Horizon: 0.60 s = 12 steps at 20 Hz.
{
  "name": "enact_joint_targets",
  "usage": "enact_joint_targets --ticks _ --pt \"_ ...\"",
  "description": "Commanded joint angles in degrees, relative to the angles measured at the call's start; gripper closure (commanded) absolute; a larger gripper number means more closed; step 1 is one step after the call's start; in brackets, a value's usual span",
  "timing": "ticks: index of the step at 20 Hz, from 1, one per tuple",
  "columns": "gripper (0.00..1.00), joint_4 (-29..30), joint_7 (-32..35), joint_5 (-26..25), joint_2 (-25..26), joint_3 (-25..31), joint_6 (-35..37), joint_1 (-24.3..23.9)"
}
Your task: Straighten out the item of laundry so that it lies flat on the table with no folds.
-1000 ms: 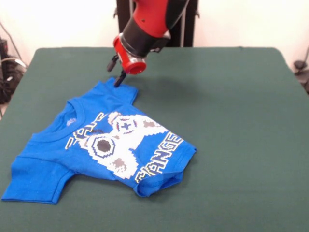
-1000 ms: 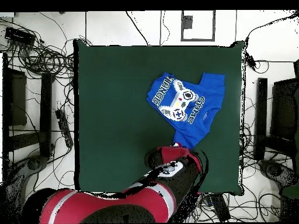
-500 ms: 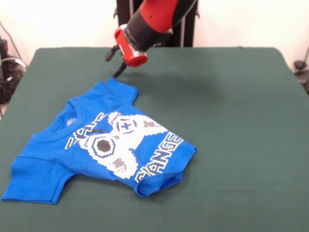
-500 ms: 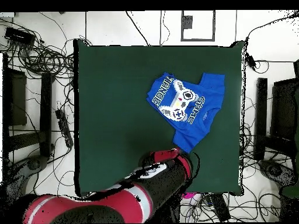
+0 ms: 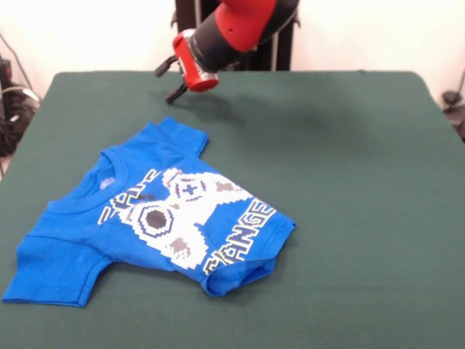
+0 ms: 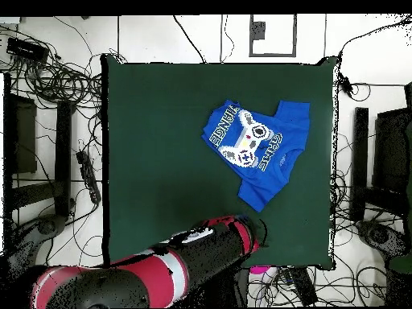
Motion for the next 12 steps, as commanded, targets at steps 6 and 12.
enact_joint_targets --ticks 6,12 --pt "0.00 -12.1 13.4 13.7 10.9 2.8 -10.4 -1.5" --pt "0.00 -15.9 10.8 17.5 9.5 -1.6 -1.2 0.3"
